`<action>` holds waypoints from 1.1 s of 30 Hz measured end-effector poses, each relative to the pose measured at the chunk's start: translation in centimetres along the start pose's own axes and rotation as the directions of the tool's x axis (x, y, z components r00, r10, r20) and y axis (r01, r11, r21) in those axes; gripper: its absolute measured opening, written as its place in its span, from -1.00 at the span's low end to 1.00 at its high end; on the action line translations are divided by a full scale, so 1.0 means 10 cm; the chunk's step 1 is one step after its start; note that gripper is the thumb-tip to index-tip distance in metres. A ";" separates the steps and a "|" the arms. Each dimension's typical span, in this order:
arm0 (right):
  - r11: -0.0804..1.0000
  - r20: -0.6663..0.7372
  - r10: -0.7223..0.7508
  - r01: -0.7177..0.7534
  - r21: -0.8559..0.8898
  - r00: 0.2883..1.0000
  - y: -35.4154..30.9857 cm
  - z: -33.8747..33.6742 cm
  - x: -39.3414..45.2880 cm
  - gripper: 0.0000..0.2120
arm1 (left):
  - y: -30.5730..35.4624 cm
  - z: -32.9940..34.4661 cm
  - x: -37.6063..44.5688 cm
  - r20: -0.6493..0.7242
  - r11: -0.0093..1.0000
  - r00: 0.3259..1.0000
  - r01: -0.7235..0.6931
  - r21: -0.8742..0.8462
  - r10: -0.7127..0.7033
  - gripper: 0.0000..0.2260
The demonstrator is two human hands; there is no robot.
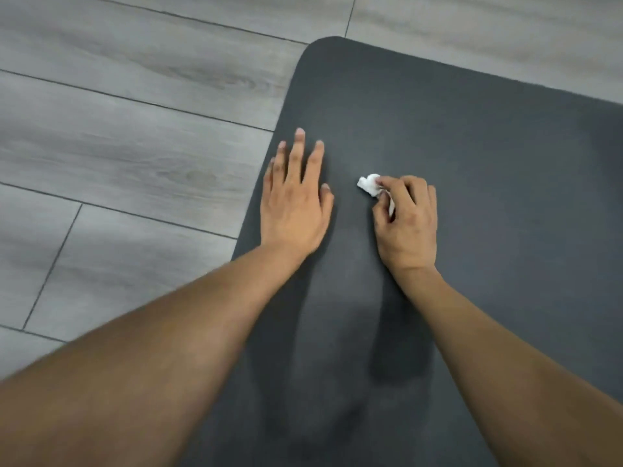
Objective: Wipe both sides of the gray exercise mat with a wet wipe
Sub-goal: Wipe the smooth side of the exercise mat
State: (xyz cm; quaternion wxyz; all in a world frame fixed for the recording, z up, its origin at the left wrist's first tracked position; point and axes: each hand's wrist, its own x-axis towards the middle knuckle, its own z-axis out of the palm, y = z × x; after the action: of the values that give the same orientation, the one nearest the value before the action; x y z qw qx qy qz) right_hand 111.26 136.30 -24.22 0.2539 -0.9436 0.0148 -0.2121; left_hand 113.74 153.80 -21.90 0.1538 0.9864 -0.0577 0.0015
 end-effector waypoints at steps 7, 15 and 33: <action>0.996 0.036 0.073 -0.075 0.049 0.997 -0.03 -0.05 0.05 -0.77 | -0.03 0.19 0.40 0.059 0.993 0.994 0.086 0.085 -0.091 -0.41; 0.962 -0.153 0.270 -0.273 -0.003 0.951 0.31 0.17 1.81 -0.77 | -0.05 0.21 0.42 0.027 0.990 0.996 0.078 0.115 -0.082 -0.41; 0.947 -0.008 0.292 -0.290 -0.139 0.956 0.53 0.36 2.18 -0.75 | -0.07 0.21 0.42 0.020 0.990 0.998 0.056 0.129 -0.059 -0.40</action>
State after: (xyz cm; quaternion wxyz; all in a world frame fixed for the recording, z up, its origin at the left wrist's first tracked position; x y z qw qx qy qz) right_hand 132.98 130.46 -21.06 0.2162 -0.9478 0.1668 -0.1648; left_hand 118.00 153.33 -24.01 0.0894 0.9955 -0.0307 -0.0111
